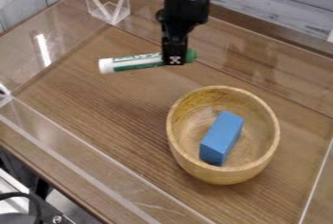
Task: Put the green marker in the brown bowl
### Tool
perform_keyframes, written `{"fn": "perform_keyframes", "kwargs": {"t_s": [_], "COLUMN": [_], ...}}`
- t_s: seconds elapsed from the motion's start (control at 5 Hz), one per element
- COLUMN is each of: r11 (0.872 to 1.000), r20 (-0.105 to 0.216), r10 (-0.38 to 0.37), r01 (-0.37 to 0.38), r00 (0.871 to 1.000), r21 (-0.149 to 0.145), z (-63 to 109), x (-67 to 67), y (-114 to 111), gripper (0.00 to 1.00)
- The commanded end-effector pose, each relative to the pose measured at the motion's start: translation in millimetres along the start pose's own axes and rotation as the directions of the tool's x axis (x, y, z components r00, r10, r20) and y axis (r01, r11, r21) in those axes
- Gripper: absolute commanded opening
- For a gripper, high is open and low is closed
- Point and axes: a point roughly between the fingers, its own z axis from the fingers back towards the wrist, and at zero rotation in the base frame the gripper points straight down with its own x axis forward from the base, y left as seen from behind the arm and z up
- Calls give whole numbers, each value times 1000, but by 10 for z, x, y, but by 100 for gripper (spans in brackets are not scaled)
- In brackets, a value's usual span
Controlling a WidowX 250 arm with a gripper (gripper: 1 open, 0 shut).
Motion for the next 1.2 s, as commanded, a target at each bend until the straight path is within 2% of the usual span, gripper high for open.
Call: {"fn": "perform_keyframes", "kwargs": {"t_s": [0.0,0.4,0.6,1.0], "r11": [998,996,994,991], "r20": [37,63,74,94], "r10": [-3,3,-33,-43], "r01": [1,-8,25,31], "r00": [999,998,997,995], "r21": [66,92,104,127], "z": [212,292,286,295], "x": [110,337,357,414], "y": [-68,-348,-423,-509], "gripper": [0,0,0,0]}}
